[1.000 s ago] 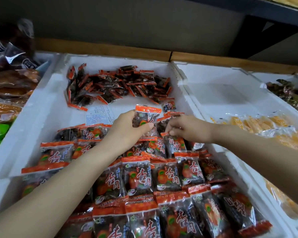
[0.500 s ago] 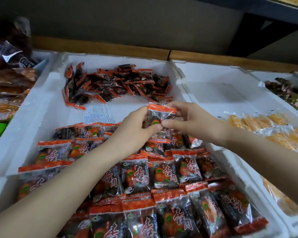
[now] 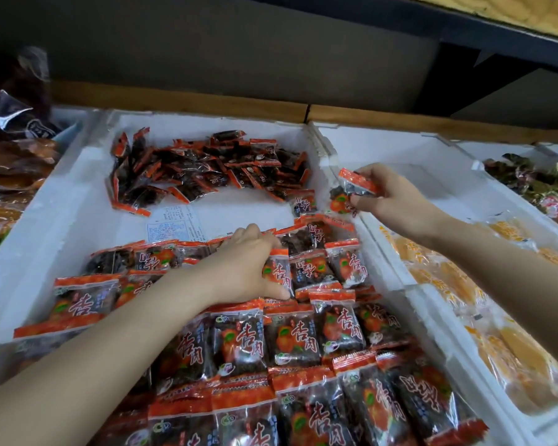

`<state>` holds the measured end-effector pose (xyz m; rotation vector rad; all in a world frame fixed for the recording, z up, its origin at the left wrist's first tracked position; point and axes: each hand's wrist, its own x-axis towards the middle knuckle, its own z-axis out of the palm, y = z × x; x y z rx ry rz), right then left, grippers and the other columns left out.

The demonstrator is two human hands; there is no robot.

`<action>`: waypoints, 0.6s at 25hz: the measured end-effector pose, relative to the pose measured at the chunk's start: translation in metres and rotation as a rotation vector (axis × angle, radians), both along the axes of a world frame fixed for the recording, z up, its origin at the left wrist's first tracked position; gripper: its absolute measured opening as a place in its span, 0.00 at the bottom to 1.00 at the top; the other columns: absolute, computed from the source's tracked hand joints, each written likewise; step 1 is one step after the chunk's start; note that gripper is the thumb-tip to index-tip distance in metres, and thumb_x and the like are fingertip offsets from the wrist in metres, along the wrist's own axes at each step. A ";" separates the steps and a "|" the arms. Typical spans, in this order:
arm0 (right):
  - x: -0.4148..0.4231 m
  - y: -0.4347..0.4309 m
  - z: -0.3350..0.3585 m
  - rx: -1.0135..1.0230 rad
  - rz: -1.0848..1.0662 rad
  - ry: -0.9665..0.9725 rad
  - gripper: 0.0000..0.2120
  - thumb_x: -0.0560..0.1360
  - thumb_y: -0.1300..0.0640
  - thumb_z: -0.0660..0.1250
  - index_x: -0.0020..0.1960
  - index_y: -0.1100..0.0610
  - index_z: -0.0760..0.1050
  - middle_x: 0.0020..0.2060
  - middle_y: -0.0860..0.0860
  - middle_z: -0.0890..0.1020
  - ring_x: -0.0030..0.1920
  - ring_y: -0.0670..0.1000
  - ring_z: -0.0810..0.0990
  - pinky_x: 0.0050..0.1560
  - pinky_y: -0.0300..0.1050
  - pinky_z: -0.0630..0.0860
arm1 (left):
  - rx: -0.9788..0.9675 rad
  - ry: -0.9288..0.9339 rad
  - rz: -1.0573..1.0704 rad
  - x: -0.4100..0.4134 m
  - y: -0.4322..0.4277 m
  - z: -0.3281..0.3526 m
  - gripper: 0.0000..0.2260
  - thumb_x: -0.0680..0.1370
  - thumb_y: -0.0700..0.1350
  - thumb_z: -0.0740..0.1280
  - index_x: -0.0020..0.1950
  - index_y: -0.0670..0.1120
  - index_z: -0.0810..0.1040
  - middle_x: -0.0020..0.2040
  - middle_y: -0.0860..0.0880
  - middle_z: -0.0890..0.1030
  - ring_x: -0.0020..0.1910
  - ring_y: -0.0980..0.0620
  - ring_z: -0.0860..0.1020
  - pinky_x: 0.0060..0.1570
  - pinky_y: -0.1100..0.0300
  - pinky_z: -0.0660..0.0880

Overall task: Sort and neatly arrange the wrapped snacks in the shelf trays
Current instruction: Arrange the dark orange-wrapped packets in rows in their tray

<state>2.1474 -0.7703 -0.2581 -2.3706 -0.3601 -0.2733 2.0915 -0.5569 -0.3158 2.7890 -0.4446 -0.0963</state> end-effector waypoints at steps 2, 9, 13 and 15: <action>0.014 0.005 0.000 -0.019 0.019 -0.034 0.08 0.75 0.64 0.63 0.52 0.55 0.70 0.42 0.52 0.76 0.44 0.51 0.73 0.42 0.38 0.68 | 0.003 -0.032 -0.018 0.000 0.000 -0.002 0.32 0.75 0.62 0.63 0.74 0.49 0.60 0.66 0.47 0.66 0.68 0.49 0.62 0.67 0.55 0.60; 0.051 0.019 -0.022 -0.608 0.143 0.209 0.10 0.76 0.62 0.60 0.58 0.56 0.69 0.51 0.58 0.72 0.57 0.56 0.70 0.50 0.45 0.64 | 0.081 0.011 -0.133 0.020 -0.025 0.003 0.34 0.77 0.63 0.59 0.78 0.48 0.53 0.75 0.47 0.60 0.73 0.48 0.59 0.72 0.53 0.56; 0.057 0.024 -0.028 -0.929 0.152 0.009 0.26 0.75 0.63 0.58 0.72 0.56 0.60 0.67 0.57 0.69 0.67 0.56 0.63 0.66 0.51 0.58 | 0.040 0.022 -0.156 0.027 -0.033 0.001 0.35 0.75 0.61 0.66 0.76 0.48 0.59 0.68 0.47 0.66 0.68 0.48 0.65 0.67 0.53 0.64; 0.057 0.026 -0.033 -0.901 0.209 0.052 0.29 0.74 0.65 0.57 0.74 0.53 0.58 0.69 0.55 0.68 0.71 0.54 0.62 0.71 0.51 0.51 | 0.013 0.005 -0.160 0.027 -0.034 -0.002 0.35 0.74 0.60 0.67 0.76 0.48 0.60 0.66 0.47 0.67 0.67 0.48 0.65 0.66 0.55 0.65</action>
